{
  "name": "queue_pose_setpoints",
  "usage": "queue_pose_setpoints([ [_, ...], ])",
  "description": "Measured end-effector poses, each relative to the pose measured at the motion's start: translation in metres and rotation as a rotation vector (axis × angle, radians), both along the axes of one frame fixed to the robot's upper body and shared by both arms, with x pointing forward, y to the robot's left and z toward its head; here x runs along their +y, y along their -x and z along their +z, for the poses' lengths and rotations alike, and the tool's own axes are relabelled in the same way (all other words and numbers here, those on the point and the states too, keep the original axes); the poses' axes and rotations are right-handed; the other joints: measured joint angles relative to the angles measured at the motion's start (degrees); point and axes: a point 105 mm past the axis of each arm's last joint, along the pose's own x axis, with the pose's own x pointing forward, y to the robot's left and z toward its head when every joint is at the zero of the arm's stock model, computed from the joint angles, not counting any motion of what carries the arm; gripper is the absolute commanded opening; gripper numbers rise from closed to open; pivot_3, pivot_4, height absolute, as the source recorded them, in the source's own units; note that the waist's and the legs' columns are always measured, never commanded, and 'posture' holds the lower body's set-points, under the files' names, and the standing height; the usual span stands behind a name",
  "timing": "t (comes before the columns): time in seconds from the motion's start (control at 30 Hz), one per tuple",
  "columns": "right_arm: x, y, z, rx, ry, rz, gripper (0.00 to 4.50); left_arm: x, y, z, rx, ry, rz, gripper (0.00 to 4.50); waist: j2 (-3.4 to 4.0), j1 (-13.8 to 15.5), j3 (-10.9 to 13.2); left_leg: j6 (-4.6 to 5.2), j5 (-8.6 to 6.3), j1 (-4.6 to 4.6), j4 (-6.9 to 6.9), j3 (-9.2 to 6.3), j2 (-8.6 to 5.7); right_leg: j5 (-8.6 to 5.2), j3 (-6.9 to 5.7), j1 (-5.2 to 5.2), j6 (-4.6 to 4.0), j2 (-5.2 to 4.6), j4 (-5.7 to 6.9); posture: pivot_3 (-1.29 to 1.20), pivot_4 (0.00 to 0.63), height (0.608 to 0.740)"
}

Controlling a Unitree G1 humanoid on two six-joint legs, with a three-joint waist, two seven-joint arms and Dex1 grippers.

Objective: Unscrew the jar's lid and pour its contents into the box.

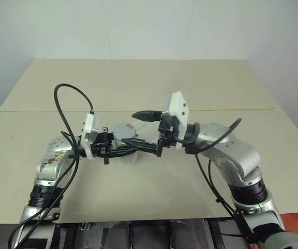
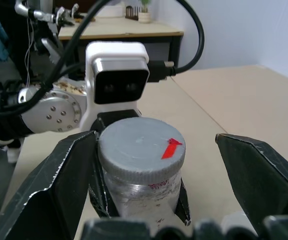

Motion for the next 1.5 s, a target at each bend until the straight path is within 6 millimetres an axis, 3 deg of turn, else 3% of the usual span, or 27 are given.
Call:
queue_pose_setpoints([
  [0.23,0.012,-0.005,-0.003,0.000,0.012,-0.008,4.44,0.000,-0.001,0.001,-0.009,0.001,0.010,1.94,0.00,-0.1,0.0,-0.12,0.07,-0.01,0.00,-0.01,0.01,0.00,-0.01,-0.04,0.00,0.00,0.04,0.00,0.150,0.740],
  [0.6,0.013,-0.007,-0.003,-0.002,0.010,-0.023,4.44,0.000,-0.001,0.002,-0.012,0.001,0.015,1.94,0.00,-0.1,0.0,-0.13,0.08,-0.01,0.00,-0.01,0.01,0.00,-0.01,-0.03,0.00,0.00,0.04,0.00,0.150,0.740],
  [1.5,-0.030,-0.010,-0.007,-0.001,0.023,-0.116,4.44,0.003,-0.002,0.001,-0.009,-0.004,0.026,1.94,0.00,0.0,0.0,-0.06,0.03,-0.02,0.00,-0.01,0.00,0.00,-0.01,-0.02,0.00,0.00,0.01,0.00,0.150,0.740],
])
